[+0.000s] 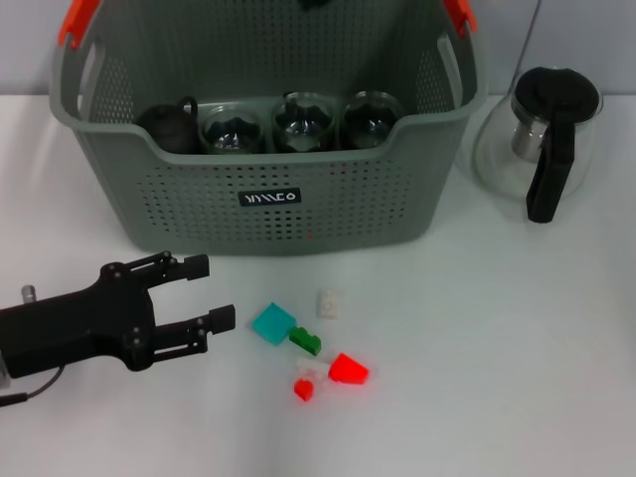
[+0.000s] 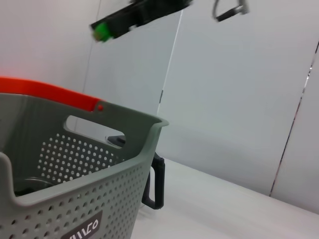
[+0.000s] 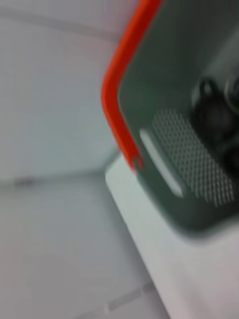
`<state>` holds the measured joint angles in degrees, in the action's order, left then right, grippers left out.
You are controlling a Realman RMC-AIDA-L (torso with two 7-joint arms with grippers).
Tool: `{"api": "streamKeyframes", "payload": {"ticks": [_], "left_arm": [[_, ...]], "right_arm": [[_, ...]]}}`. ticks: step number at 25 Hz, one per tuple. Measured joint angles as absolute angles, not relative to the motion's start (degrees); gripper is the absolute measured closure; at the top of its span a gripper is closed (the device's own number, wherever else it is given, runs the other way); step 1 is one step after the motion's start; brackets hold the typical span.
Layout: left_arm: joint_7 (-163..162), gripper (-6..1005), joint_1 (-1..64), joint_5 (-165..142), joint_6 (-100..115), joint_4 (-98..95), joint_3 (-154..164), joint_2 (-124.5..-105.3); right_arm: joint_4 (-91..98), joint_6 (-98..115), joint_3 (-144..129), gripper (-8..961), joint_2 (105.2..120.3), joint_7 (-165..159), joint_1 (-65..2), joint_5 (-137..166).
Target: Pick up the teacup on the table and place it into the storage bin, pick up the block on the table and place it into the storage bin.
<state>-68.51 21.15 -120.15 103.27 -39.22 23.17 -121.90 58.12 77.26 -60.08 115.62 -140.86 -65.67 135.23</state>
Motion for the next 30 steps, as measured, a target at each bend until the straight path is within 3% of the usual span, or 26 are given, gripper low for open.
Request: {"api": "streamKeyframes", "payload": {"ticks": [4,9,12,15,21,26,30], "left_arm": [[-68.58,233,21.04,-120.18,103.39,-39.2,23.21,-121.9],[-68.67,233,20.92,-120.22,103.71,-39.2,23.05,-121.9],[-68.69,233,20.92,-120.23,103.75,-39.2,23.12,-121.9],[-68.7,233,20.91,-120.24,103.79,-39.22,23.17,-121.9],[-68.73,233,20.81,-120.24,103.81,-39.3,23.22,-121.9],[-68.73,234,20.75,-120.24,103.71,-39.21,23.22,-121.9],[-68.73,234,20.79,-120.24,103.73,-39.2,23.21,-121.9]], "right_arm": [[58.09,74.01,-60.61,327,116.03,-139.5,-64.55,137.15],[64.66,76.21,-60.18,222,117.37,-135.9,-60.03,133.99],[72.18,82.17,-60.27,158,118.57,-131.82,-54.22,125.57],[78.02,93.64,-60.69,95,118.84,-130.33,-48.29,118.61],[80.02,107.0,-62.35,22,119.2,-130.3,-44.37,122.18],[78.2,107.37,-71.09,24,120.35,-132.75,-43.21,133.4],[73.97,98.96,-83.5,25,120.4,-138.7,-43.82,136.71]]}}
